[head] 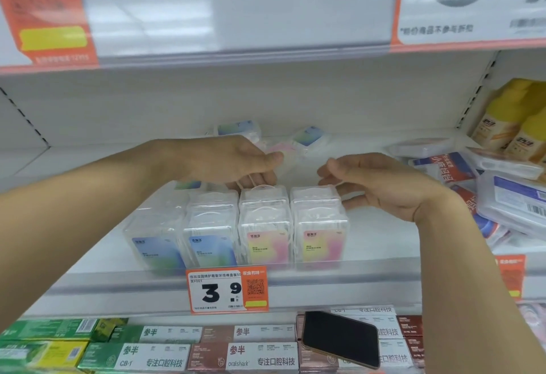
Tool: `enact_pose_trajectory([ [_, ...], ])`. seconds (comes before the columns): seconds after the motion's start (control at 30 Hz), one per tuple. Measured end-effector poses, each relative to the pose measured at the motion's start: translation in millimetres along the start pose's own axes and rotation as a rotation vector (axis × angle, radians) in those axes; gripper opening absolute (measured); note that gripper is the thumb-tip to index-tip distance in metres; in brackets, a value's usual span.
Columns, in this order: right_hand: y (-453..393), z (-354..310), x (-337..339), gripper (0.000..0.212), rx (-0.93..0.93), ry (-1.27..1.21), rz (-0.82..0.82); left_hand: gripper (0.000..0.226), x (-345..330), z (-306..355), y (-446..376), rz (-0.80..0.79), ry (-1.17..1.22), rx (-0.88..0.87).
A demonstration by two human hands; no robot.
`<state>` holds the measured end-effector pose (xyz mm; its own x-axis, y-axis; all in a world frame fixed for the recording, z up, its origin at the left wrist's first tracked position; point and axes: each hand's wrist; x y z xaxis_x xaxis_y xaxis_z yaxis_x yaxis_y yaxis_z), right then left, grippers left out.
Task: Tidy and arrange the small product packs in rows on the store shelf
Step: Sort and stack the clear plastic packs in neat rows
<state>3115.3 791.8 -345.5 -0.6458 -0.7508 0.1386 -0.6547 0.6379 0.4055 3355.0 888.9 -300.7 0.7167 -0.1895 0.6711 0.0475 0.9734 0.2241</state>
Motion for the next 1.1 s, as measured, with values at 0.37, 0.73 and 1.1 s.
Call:
enact_pose_trajectory([
  [0.37, -41, 1, -12, 0.016, 0.085, 0.064, 0.399, 0.071, 19, -22, -59, -0.026, -0.699, 0.017],
  [0.73, -113, -56, -37, 0.095, 0.217, 1.203, 0.186, 0.040, 30, -53, -61, 0.120, -0.619, 0.032],
  [1.1, -109, -62, -33, 0.085, 0.166, 1.186, 0.417, 0.068, 22, -48, -72, 0.281, -0.598, 0.096],
])
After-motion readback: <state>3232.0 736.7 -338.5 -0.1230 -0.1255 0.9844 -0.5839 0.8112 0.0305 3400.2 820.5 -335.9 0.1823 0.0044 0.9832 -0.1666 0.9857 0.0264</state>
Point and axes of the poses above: each hand's wrist, its own y-axis away from the middle knuckle, its own x-axis out of the back of the hand, z = x × y, and after that the axes turned 12 degrees about -x, right-handed
